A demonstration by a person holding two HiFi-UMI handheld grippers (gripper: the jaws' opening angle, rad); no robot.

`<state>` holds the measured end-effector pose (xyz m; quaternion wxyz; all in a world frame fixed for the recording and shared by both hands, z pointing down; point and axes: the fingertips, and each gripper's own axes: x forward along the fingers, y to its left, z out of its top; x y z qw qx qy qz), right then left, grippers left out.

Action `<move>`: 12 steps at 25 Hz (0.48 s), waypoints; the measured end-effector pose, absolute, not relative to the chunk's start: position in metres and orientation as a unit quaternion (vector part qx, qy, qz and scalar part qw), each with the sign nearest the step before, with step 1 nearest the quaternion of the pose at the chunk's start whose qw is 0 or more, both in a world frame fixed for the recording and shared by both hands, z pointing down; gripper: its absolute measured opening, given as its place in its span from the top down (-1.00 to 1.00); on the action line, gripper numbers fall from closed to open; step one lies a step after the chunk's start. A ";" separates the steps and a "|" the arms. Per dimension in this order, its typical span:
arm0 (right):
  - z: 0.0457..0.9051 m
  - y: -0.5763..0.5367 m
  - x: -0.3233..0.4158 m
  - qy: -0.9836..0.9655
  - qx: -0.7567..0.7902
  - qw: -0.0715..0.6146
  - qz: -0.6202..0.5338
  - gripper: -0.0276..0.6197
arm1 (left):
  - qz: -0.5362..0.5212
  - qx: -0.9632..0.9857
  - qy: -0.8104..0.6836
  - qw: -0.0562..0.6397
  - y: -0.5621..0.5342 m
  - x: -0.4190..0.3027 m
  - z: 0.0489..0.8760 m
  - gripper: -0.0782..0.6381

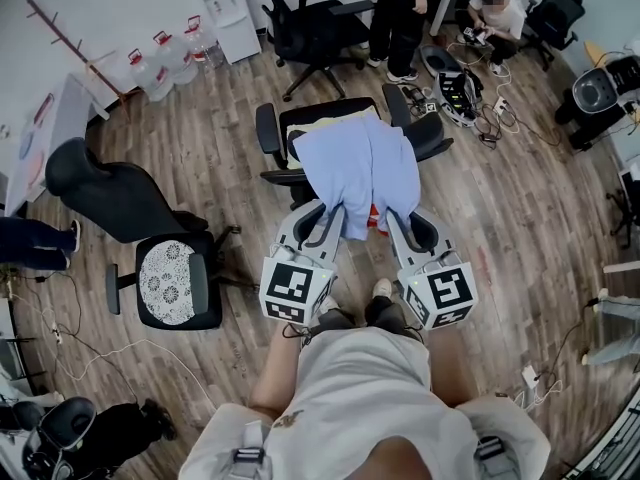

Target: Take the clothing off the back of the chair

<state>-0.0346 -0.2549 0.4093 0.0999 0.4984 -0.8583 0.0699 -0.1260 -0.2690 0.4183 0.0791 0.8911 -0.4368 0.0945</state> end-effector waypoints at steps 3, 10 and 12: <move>0.408 -0.252 -0.039 -0.855 0.505 0.101 0.069 0.71 | 0.094 0.894 -0.431 0.078 -0.266 -0.130 0.417 0.60; 0.406 -0.237 -0.044 -0.853 0.508 0.102 0.067 0.71 | 0.091 0.897 -0.426 0.076 -0.252 -0.135 0.416 0.60; 0.405 -0.232 -0.044 -0.855 0.505 0.100 0.064 0.71 | 0.089 0.897 -0.427 0.074 -0.247 -0.135 0.415 0.60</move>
